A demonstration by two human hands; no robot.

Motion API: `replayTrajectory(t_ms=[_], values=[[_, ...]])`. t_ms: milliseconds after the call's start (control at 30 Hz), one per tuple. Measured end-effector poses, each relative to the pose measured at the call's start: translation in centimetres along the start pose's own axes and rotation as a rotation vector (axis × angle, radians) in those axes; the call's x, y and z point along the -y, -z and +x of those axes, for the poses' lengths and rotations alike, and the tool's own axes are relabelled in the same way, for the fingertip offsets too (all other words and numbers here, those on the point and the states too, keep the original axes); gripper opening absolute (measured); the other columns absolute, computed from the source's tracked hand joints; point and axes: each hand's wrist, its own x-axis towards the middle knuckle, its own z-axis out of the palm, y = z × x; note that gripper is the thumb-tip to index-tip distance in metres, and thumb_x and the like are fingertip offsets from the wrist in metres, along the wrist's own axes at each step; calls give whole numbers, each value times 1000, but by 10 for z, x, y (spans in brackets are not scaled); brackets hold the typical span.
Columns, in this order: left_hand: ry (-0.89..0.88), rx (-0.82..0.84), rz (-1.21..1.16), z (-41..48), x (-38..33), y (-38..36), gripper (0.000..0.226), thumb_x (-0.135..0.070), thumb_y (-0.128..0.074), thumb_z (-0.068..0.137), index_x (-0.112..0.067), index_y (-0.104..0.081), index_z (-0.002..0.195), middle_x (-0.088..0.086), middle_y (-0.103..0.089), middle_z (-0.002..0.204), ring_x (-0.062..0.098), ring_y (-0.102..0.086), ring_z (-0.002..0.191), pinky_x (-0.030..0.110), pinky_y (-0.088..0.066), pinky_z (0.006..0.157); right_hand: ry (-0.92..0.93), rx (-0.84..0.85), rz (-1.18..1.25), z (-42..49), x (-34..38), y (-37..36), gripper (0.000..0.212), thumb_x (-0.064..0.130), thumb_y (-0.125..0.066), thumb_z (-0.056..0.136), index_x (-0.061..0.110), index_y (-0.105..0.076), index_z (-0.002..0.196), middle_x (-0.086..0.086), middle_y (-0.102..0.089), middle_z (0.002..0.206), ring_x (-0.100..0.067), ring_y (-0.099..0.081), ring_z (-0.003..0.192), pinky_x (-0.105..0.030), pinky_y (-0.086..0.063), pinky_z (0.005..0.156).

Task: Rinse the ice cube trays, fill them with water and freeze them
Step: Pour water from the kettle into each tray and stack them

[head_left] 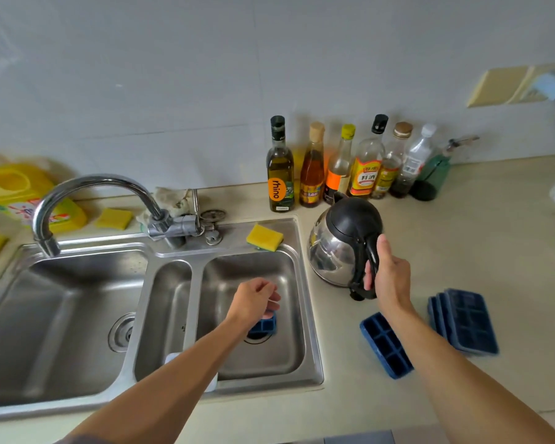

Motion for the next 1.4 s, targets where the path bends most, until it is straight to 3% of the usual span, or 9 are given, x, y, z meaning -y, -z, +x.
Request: replayTrajectory(t_ms=[267,400,567,667,767,900,1000,1200,1400], values=[[68,18,-88,7,22,-16,22,-15,-52,104,-4,-67,92,11,-71,89,20,-66,69,33,-55,63,-51,-28,7,-45,-8,-9,73,63,-39,102,6,-59,62,-5,-51,46,-16,-48,40,-22,-43,41],[60,15,-141,2,35,-22,19,-26,-54,104,-15,-68,100,5,-72,101,17,-69,80,39,-60,76,-85,-13,79,-70,-13,-11,70,62,-49,99,2,-57,63,-1,-50,43,-13,-46,37,-19,-42,39],[83,-32,-281,-18,43,-22,21,-33,-52,105,-19,-65,116,2,-68,110,20,-67,102,46,-56,96,-101,54,65,-97,-14,-11,72,78,-52,73,9,-57,54,-5,-50,44,-19,-45,38,-25,-41,40],[76,-53,-355,-31,50,-17,21,-30,-52,106,-18,-68,106,6,-66,104,21,-64,99,43,-57,92,-89,102,53,-110,-13,-7,67,77,-53,75,15,-57,49,-3,-51,45,-18,-46,39,-22,-40,39],[44,-57,-390,-42,59,-10,23,-31,-50,107,-19,-70,108,6,-71,109,18,-67,105,28,-59,77,-70,163,37,-119,-10,-2,63,75,-55,76,20,-58,45,-2,-52,47,-17,-46,41,-23,-39,41],[23,-62,-414,-53,67,-7,33,-29,-51,106,-23,-77,87,8,-76,98,24,-69,102,35,-60,82,-40,253,-29,-129,-5,0,65,77,-55,75,18,-57,47,-4,-51,47,-19,-46,40,-25,-39,43],[18,-48,-404,-62,72,-5,41,-30,-48,106,-21,-72,74,11,-75,90,24,-68,95,33,-58,79,-50,294,-63,-134,-1,-1,65,78,-56,73,17,-57,47,-6,-51,48,-20,-45,39,-25,-37,44],[86,-32,-488,-79,90,-1,32,-32,-52,104,-16,-71,85,23,-69,109,29,-64,97,34,-55,76,-72,356,-126,-140,1,-1,66,77,-58,71,15,-59,51,-9,-52,52,-20,-45,40,-28,-38,45],[98,-4,-551,-90,100,-1,31,-30,-52,104,-11,-70,89,25,-69,112,35,-64,101,36,-55,78,-55,398,-196,-144,13,-4,65,78,-57,68,17,-59,46,-5,-53,46,-19,-47,39,-25,-41,44]])
